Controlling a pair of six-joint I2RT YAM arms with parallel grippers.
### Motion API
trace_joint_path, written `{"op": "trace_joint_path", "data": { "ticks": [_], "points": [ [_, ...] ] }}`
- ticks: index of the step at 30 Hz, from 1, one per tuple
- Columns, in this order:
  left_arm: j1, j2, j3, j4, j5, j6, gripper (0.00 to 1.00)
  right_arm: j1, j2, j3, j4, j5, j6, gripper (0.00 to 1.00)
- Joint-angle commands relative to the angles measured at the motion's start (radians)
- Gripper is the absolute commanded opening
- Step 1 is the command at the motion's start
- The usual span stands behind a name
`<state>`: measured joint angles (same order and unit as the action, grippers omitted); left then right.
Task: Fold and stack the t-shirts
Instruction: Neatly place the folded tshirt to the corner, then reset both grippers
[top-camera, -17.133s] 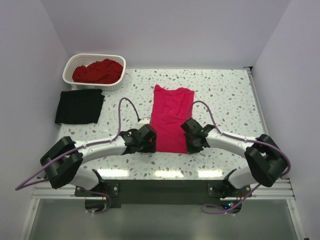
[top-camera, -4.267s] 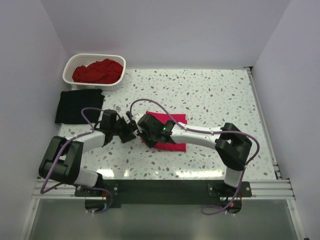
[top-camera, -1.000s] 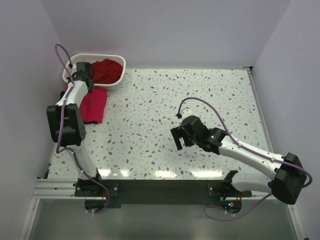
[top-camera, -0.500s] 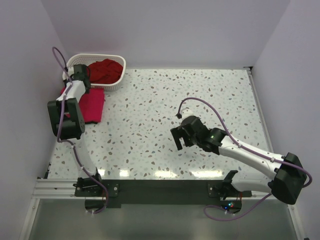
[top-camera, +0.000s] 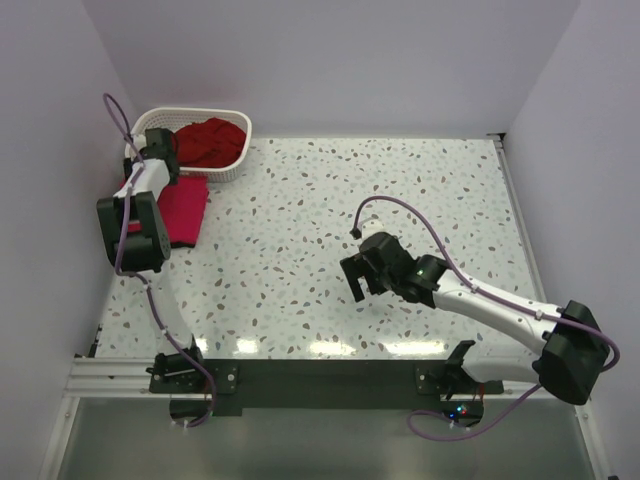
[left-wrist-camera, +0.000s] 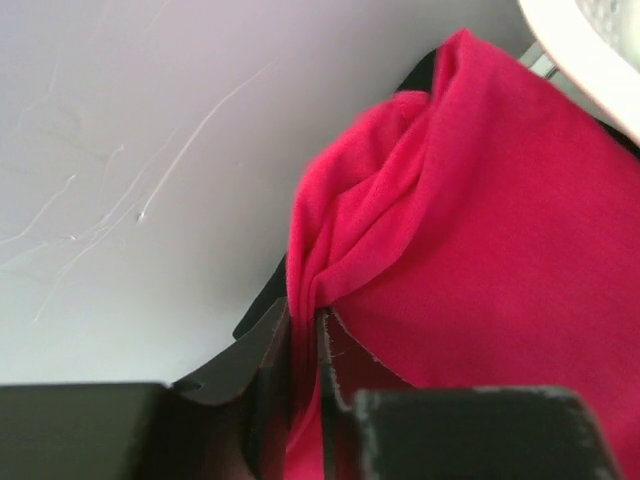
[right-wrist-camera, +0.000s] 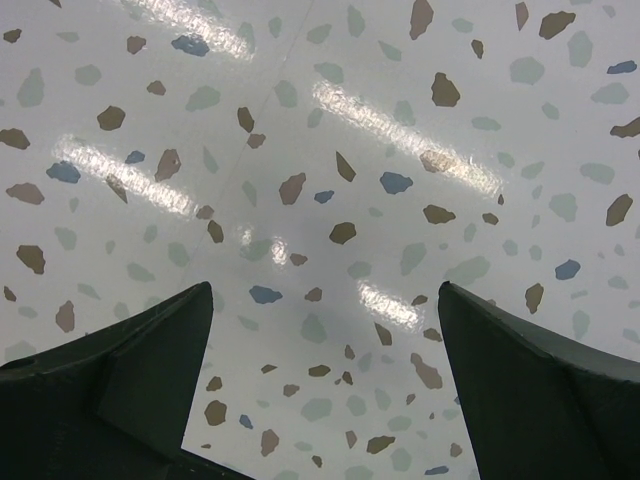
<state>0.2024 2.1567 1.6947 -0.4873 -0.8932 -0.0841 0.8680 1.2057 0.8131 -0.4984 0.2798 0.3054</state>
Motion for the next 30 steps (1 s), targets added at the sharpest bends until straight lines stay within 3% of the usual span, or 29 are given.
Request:
{"op": "trace_joint_path", "data": {
  "ticks": [1,4,5,8,11,18,22,26,30],
  "points": [
    [0.02,-0.007,0.045,0.033,-0.064,-0.02,0.25,-0.003,0.005,0.029,0.012,0.032,-0.006,0.97],
    [0.022,-0.029,0.034,-0.005,-0.065,-0.065,0.44,-0.004,0.006,0.038,0.008,0.032,-0.003,0.98],
    [0.029,-0.038,0.031,-0.032,-0.064,-0.101,0.56,-0.004,0.006,0.04,0.008,0.036,-0.003,0.97],
    [0.046,-0.092,-0.001,-0.079,-0.052,-0.19,0.71,-0.004,0.005,0.055,-0.009,0.053,0.007,0.97],
    [0.052,-0.197,-0.073,-0.091,0.051,-0.274,0.91,-0.006,0.012,0.089,-0.047,0.085,0.024,0.98],
    [0.022,-0.568,-0.344,0.065,0.593,-0.336,1.0,-0.041,0.064,0.196,-0.126,0.191,0.06,0.99],
    [-0.11,-0.705,-0.437,0.061,0.642,-0.323,1.0,-0.138,0.078,0.26,-0.166,0.178,0.1,0.99],
    [-0.271,-0.855,-0.481,0.01,0.668,-0.304,1.0,-0.311,0.028,0.31,-0.238,0.137,0.142,0.99],
    [-0.291,-1.128,-0.547,-0.01,0.714,-0.293,1.0,-0.415,-0.087,0.348,-0.313,0.188,0.147,0.99]
  ]
}}
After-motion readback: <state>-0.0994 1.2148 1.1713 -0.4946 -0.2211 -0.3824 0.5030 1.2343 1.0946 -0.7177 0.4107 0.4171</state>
